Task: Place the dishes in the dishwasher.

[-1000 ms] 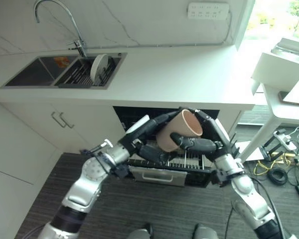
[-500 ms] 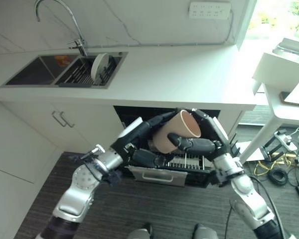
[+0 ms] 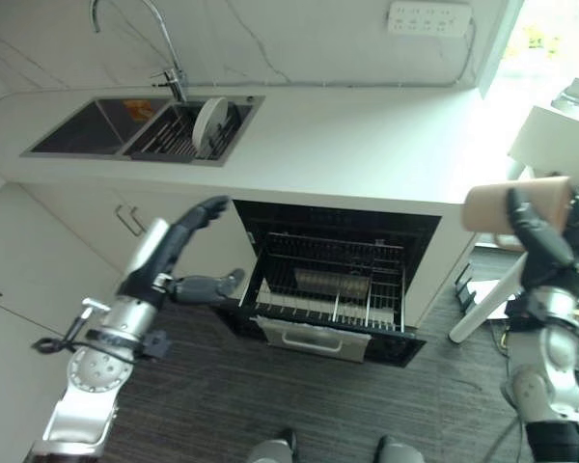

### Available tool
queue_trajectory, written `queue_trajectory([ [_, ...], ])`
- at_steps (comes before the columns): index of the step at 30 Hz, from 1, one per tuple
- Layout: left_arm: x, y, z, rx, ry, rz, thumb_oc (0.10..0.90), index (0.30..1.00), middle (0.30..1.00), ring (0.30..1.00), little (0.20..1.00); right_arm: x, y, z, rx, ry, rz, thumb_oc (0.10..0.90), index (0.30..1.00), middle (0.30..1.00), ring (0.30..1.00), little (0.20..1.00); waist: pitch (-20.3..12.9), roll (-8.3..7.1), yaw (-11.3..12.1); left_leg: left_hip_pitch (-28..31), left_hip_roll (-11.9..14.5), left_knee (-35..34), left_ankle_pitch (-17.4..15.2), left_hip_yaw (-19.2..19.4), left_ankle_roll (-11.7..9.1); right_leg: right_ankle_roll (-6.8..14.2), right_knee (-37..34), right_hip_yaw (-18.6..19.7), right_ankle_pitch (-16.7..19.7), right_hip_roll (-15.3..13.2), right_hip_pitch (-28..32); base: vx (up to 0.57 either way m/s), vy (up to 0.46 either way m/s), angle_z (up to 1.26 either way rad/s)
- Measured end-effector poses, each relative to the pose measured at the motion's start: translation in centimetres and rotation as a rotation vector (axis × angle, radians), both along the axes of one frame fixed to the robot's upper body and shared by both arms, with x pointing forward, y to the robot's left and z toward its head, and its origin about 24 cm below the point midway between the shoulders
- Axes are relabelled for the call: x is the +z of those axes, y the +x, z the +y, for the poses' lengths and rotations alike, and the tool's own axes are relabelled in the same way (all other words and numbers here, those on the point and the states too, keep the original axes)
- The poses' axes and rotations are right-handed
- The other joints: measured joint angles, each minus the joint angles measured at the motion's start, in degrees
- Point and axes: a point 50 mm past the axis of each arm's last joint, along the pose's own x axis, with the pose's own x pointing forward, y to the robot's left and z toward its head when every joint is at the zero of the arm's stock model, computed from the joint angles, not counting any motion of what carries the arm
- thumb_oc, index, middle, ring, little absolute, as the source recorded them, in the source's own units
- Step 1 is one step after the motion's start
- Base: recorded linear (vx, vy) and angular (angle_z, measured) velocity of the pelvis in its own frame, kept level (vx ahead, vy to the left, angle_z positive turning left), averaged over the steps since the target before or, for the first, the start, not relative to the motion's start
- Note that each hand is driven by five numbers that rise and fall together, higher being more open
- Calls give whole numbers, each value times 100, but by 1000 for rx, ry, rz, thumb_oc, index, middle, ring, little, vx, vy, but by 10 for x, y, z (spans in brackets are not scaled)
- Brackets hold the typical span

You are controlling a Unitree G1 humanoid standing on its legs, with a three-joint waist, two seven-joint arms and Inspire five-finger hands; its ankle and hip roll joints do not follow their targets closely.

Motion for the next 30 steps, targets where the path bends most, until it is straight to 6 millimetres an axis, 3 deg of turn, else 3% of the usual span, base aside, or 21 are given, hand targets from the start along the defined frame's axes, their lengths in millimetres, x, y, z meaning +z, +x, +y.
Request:
queue_trajectory([
  [5,8,-5,0,130,29,-212,800,900,900,900,900,-16,6,26,106,5,63,400,300,300,300,300,-1,1,66,0,1,8,4,-7,-6,-3,19,2,-2,-3,-5,0,0,0],
  [10,11,-11,8,268,-21,-322,800,900,900,900,900,-16,6,26,105,7,63,400,300,300,300,300,-11,-19,91,-1,-1,25,2,-8,-4,-4,38,1,-2,-11,-4,0,0,0],
  [14,10,-11,8,266,-24,-318,800,900,900,900,900,-17,6,27,107,12,64,400,300,300,300,300,-13,-23,81,-11,1,68,-18,-5,24,-5,52,9,0,-12,-5,0,0,0],
  [16,7,-10,5,231,-26,-279,800,900,900,900,900,-18,6,30,118,20,67,400,300,300,300,300,-20,-34,62,-10,1,72,-19,-4,27,-7,56,11,2,-13,-5,26,10,-1],
  [23,-35,3,-43,-158,30,96,800,900,900,900,900,-46,15,62,388,-90,238,400,300,300,300,300,-93,-91,49,-8,3,80,-43,17,30,-33,72,54,-25,-12,-16,120,11,-2],
  [27,-53,4,-41,-229,121,276,800,900,900,900,900,-64,15,62,480,-211,380,400,300,300,300,300,-93,-91,60,-17,5,79,-45,13,24,3,85,47,-12,-23,-20,119,-1,2],
  [30,-61,6,-36,-232,155,347,800,900,900,900,900,-63,15,55,493,-272,417,400,300,300,300,300,-92,-92,55,-143,10,117,-27,-19,-4,2,74,-3,0,-32,-97,-18,-16,6],
])
